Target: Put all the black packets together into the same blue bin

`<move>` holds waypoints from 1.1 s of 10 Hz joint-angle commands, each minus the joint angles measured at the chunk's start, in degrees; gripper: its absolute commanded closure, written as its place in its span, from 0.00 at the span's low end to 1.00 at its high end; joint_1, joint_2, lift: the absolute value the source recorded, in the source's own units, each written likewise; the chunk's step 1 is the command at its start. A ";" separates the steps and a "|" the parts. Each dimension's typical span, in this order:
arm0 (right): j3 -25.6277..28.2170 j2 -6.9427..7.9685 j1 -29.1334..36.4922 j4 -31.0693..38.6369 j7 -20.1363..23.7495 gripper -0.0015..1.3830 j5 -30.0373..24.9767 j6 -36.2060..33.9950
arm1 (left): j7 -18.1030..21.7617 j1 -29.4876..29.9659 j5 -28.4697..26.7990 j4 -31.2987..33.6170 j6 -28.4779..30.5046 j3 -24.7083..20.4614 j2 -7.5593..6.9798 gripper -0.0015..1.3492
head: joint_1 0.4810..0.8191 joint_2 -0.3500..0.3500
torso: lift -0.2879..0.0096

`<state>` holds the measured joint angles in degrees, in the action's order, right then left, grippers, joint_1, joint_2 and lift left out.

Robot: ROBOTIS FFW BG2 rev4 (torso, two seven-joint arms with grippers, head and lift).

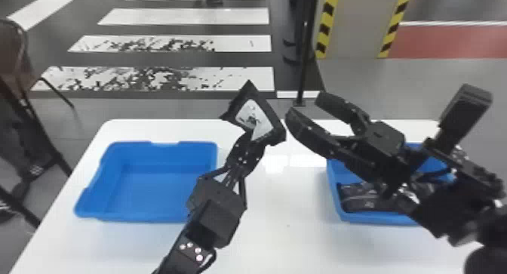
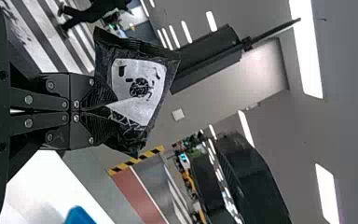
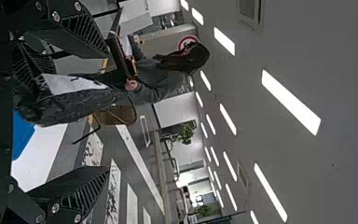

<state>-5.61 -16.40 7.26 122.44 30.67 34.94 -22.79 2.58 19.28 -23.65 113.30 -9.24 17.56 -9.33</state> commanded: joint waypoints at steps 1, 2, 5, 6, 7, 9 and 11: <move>-1.82 -0.30 -2.20 -0.59 0.09 0.13 0.14 -0.27 | -0.12 -1.00 0.57 -0.17 -0.75 3.70 -1.22 0.90 | 0.63 0.49 | 0.60; -2.39 -0.39 -3.04 -1.29 0.09 0.13 0.14 -0.41 | -0.21 -1.28 0.69 -0.17 -1.17 4.72 -1.66 0.90 | 0.63 0.47 | 0.60; -3.53 -0.74 -4.59 -1.43 0.53 0.18 -1.00 -2.24 | -0.56 -1.84 0.69 -0.59 -2.44 6.09 -2.10 0.90 | 0.62 0.44 | 0.60; -3.87 -0.91 -5.01 -1.57 0.88 0.45 -1.58 -3.92 | -0.56 -1.84 0.69 -0.59 -2.72 6.09 -2.10 0.90 | 0.62 0.44 | 0.60; -4.10 -1.00 -4.59 -1.43 0.79 0.81 -1.00 -4.49 | -0.56 -1.84 0.69 -0.73 -2.72 5.98 -2.10 0.90 | 0.63 0.44 | 0.60; -4.10 -1.00 -4.59 0.54 0.62 0.80 -2.83 -8.42 | -0.56 -1.56 0.80 -1.01 -2.72 5.41 -1.84 0.90 | 0.63 0.45 | 0.60; -4.10 -1.00 -4.45 0.96 0.53 0.80 -3.29 -8.71 | -0.65 -1.42 0.92 -1.15 -3.28 5.07 -1.75 0.90 | 0.63 0.47 | 0.60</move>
<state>-9.71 -17.40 2.81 123.24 31.20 31.80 -31.36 1.94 17.74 -22.74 112.17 -12.29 22.77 -11.11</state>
